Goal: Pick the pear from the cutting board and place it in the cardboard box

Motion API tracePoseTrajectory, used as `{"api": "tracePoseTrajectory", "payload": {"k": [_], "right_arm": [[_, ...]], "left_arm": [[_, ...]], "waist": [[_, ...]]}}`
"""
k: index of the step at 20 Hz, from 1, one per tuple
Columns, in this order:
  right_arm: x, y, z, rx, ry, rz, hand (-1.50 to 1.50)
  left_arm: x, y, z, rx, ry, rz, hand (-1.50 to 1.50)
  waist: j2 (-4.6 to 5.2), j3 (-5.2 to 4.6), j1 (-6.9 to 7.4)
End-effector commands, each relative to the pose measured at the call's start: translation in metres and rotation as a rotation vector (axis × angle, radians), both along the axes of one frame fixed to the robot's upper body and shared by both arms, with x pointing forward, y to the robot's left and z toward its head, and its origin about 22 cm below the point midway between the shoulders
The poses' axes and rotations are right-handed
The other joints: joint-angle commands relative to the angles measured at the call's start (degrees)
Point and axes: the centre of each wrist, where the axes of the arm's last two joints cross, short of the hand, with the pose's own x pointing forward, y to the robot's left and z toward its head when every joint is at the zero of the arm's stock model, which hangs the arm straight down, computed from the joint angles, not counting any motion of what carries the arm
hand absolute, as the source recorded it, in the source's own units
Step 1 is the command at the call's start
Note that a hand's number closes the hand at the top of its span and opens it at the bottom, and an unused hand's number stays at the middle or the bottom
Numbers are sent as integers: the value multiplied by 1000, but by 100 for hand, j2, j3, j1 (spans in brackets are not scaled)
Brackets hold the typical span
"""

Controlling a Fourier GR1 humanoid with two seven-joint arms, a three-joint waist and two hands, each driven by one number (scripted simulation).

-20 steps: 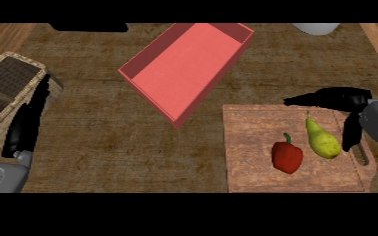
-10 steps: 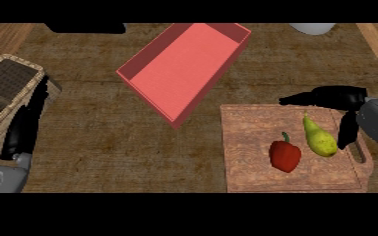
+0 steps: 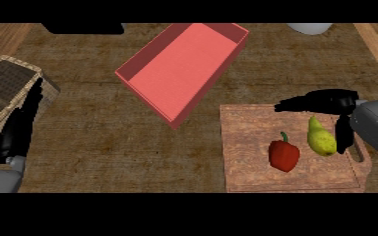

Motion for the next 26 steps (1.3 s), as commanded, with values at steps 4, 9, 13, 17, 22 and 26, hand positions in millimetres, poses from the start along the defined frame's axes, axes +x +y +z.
{"api": "tracePoseTrajectory", "payload": {"k": [4,9,13,17,22,26], "right_arm": [[0,10,-12,-7,172,14,-150],[-12,9,-39,101,-29,-25,150],[-3,2,-39,88,-88,-22,150],[2,19,-30,135,-215,-55,150],[34,25,7,129,-502,-356,150],[52,15,60,69,-792,-598,150]], "left_arm": [[1,2,11,-4,-9,-5,0],[5,0,2,-21,-1,-5,0],[3,4,7,0,0,-15,0],[8,2,7,11,-12,13,0],[5,-2,8,3,-6,-10,0],[-8,6,-13,0,22,16,0]], "waist": [[6,7,-4],[19,10,-33],[25,13,31],[5,7,-51],[8,13,6],[-48,-12,-108]]}}
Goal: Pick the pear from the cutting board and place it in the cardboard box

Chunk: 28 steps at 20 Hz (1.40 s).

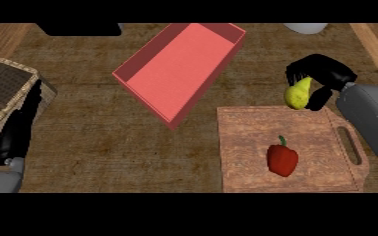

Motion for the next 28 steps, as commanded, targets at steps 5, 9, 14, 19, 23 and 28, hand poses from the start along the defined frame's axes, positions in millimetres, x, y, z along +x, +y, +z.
{"api": "tracePoseTrajectory", "payload": {"k": [5,9,14,19,23,28], "right_arm": [[18,25,54,72,-395,-251,150],[14,54,81,158,-548,-129,150],[13,69,120,218,-554,-76,150],[17,136,129,374,-448,-40,150],[30,157,146,457,-399,-81,150],[37,223,160,503,-343,-114,150]], "left_arm": [[8,7,2,-4,-7,32,0],[-5,7,-4,10,5,3,0],[7,4,8,-9,-6,3,0],[6,-5,-1,10,-17,-1,0],[1,-14,-7,3,-21,-20,0],[2,-15,3,4,-24,-28,0]], "waist": [[-7,2,-114],[-19,4,-72],[22,8,15],[34,8,71],[49,7,108],[58,8,200]]}}
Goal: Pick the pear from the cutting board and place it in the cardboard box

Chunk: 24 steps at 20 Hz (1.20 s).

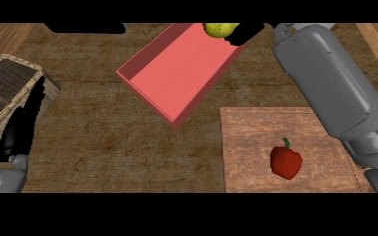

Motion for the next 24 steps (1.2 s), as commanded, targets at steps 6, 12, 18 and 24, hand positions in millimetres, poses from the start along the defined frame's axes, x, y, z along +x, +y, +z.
{"api": "tracePoseTrajectory", "payload": {"k": [6,12,18,24], "right_arm": [[20,76,1,94,124,-16,150],[26,95,-13,70,142,-50,150],[27,95,-44,33,162,-148,150],[27,94,-57,127,333,-177,-150]], "left_arm": [[12,-3,-3,-10,-1,-25,0],[19,-17,3,-10,-26,-62,0],[24,-12,15,-3,-21,-70,0],[29,-22,24,2,-43,-84,0]], "waist": [[85,-6,148],[138,-7,287],[162,-3,359],[209,2,464]]}}
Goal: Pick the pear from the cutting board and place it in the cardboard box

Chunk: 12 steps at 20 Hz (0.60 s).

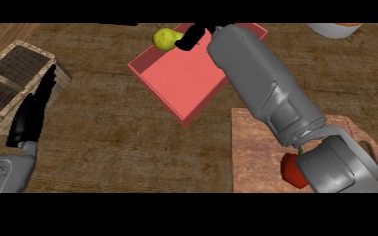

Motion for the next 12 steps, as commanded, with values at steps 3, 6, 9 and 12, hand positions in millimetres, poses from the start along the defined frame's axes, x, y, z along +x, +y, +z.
{"api": "tracePoseTrajectory", "payload": {"k": [3,6,9,12], "right_arm": [[-1,-1,-14,79,23,0,-150],[4,-10,1,118,-52,11,-150],[-2,3,-10,209,-120,3,-150],[2,-12,-8,322,-196,-15,-150]], "left_arm": [[4,5,9,14,-7,-2,0],[3,-11,-7,5,-13,-11,0],[5,-6,-1,-8,6,-9,0],[0,-14,-11,-13,4,17,0]], "waist": [[50,4,88],[69,1,75],[20,4,21],[-7,7,-58]]}}
